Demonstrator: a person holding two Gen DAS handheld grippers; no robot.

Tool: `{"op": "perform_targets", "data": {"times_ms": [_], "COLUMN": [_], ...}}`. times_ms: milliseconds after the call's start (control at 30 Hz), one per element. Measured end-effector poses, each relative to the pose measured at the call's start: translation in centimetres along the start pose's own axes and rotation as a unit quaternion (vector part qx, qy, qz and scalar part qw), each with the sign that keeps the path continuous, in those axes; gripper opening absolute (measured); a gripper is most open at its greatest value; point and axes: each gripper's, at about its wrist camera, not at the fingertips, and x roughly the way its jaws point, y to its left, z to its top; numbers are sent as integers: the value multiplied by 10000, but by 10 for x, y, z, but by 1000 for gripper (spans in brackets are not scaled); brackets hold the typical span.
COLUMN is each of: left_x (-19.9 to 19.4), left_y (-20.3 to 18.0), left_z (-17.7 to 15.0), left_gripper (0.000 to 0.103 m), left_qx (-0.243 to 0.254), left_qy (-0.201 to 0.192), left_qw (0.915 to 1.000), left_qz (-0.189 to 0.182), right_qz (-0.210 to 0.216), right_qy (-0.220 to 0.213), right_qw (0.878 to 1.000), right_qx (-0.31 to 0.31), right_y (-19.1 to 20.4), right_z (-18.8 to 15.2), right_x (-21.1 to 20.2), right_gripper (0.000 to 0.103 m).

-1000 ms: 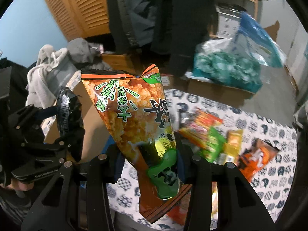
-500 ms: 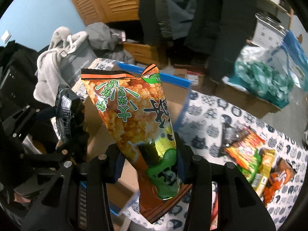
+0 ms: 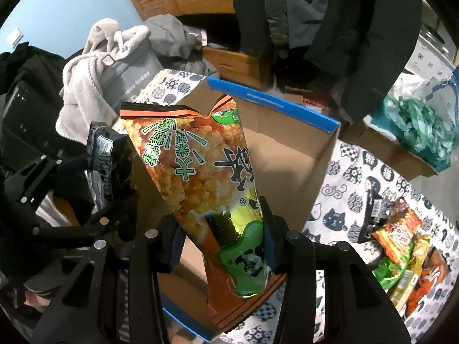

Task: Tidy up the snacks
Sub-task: 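Carry the black bag and rice cracker bag into the box and release both, then move both open tools back over the snack pile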

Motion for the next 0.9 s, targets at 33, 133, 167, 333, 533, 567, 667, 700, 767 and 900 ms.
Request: {"op": "perform_targets", "data": {"times_ms": [33, 133, 167, 333, 533, 567, 667, 700, 767, 900], "left_x": [1, 3, 3, -1, -4, -5, -8, -9, -12, -21], "left_y": [-1, -2, -2, -4, -12, -15, -25, -29, -37, -54], "left_z": [0, 2, 2, 3, 4, 5, 5, 5, 5, 6], "left_gripper": [73, 83, 83, 85, 86, 86, 86, 86, 86, 86], "left_qx": [3, -1, -5, 11, 13, 32, 170, 218, 307, 474], "left_qy": [29, 31, 24, -26, -38, -50, -114, -128, -134, -254], "left_qw": [10000, 10000, 10000, 10000, 9999, 9999, 9997, 9996, 9993, 9982], "left_qz": [-27, -69, -41, -2, -139, -147, -147, -145, -162, -274], "right_qz": [-26, -78, -80, -124, -227, -233, -286, -307, -338, -394], "right_qy": [-7, -37, -44, -120, -235, -243, -266, -278, -292, -314], "right_qw": [10000, 10000, 10000, 9998, 9994, 9993, 9990, 9989, 9986, 9980], "right_qx": [-4, 13, 30, 101, 150, 168, 214, 232, 279, 394], "right_y": [-1, -4, -6, -13, -23, -25, -33, -36, -42, -55], "right_z": [-1, -2, -2, -5, -11, -12, -17, -19, -24, -33], "right_x": [0, -3, -4, -14, -29, -31, -37, -39, -44, -51], "right_gripper": [46, 54, 60, 64, 72, 72, 72, 72, 72, 72]}}
